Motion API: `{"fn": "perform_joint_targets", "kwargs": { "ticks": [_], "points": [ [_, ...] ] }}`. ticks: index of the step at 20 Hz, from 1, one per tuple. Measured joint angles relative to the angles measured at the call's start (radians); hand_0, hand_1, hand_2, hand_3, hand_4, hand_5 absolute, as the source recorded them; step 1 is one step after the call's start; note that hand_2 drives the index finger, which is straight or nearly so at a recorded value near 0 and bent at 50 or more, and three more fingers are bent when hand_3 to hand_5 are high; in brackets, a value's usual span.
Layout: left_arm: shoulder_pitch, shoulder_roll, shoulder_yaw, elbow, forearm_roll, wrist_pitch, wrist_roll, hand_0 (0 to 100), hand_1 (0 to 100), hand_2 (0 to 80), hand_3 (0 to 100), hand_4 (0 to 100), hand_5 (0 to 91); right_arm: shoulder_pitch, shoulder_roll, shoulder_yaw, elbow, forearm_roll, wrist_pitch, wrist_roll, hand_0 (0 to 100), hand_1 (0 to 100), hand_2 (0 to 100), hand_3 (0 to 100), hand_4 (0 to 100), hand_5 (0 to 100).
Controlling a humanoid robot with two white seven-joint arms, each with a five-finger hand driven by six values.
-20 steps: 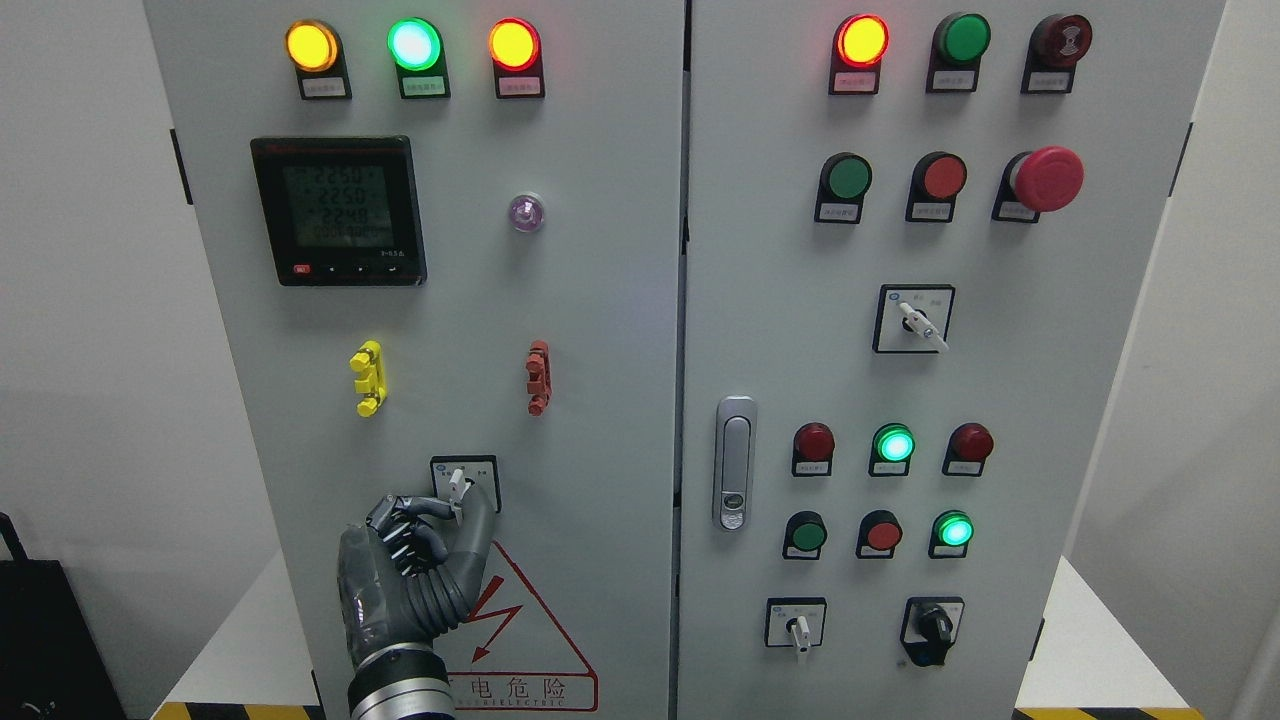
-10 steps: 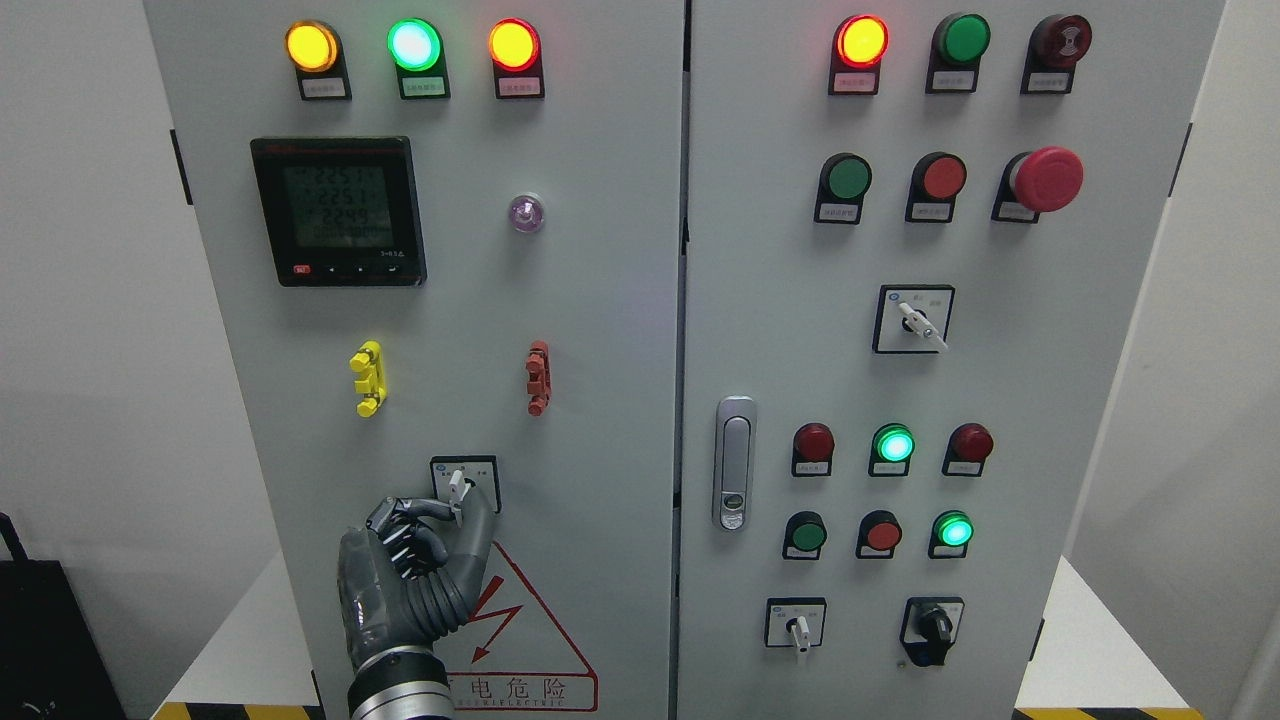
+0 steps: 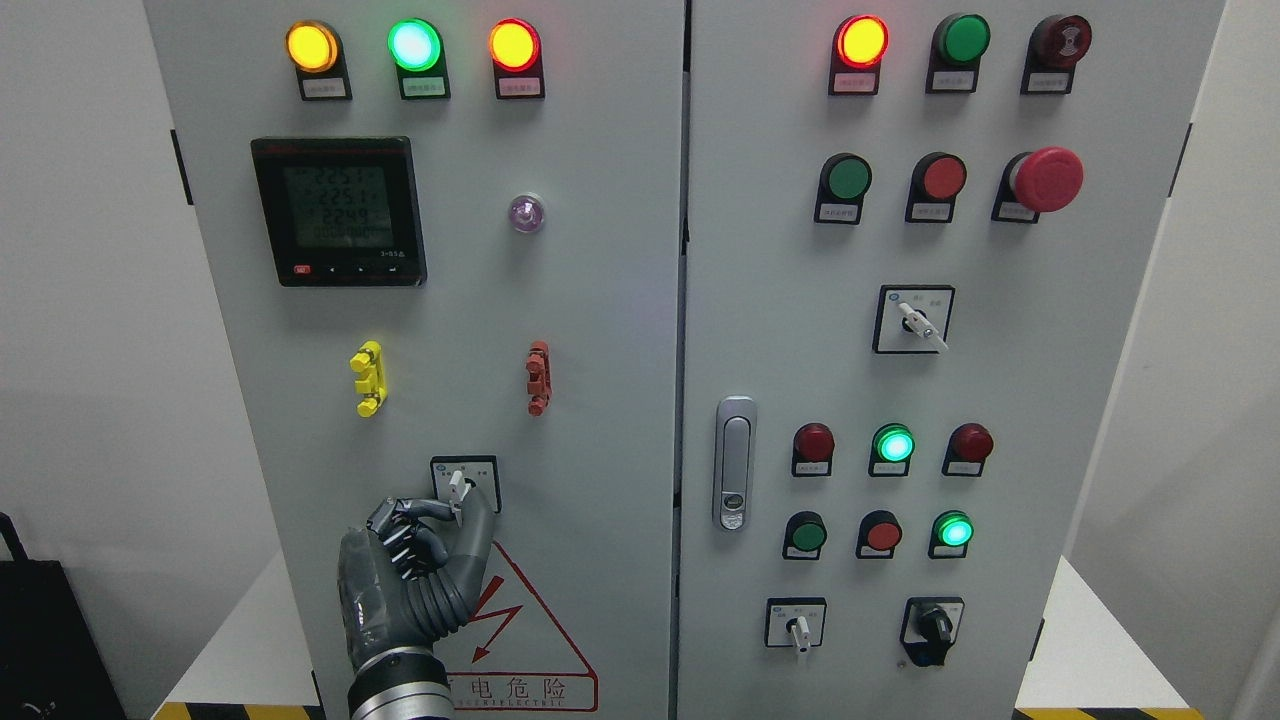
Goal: Turn on light switch 1
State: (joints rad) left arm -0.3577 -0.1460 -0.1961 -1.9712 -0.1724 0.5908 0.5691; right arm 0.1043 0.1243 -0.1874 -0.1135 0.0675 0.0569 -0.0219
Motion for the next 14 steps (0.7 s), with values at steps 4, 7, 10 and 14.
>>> {"fn": "perform_joint_targets", "kwargs": {
  "ticks": [4, 7, 10, 14],
  "points": [
    [0.001, 0.000, 0.000, 0.000, 0.000, 0.002, -0.001, 54, 68, 61.3, 100, 99, 84.2, 0.000, 0.000, 0.000, 0.000, 0.000, 0.000, 0.000, 0, 0, 0, 0, 0, 0],
    [0.001, 0.000, 0.000, 0.000, 0.000, 0.005, -0.002, 54, 67, 61.5, 100, 99, 84.2, 0.000, 0.000, 0.000, 0.000, 0.000, 0.000, 0.000, 0, 0, 0, 0, 0, 0],
    [0.001, 0.000, 0.000, 0.000, 0.000, 0.006, -0.002, 54, 65, 61.7, 100, 99, 84.2, 0.000, 0.000, 0.000, 0.000, 0.000, 0.000, 0.000, 0, 0, 0, 0, 0, 0],
    [0.001, 0.000, 0.000, 0.000, 0.001, 0.007, -0.003, 54, 64, 61.8, 100, 99, 84.2, 0.000, 0.000, 0.000, 0.000, 0.000, 0.000, 0.000, 0, 0, 0, 0, 0, 0]
  ]
}}
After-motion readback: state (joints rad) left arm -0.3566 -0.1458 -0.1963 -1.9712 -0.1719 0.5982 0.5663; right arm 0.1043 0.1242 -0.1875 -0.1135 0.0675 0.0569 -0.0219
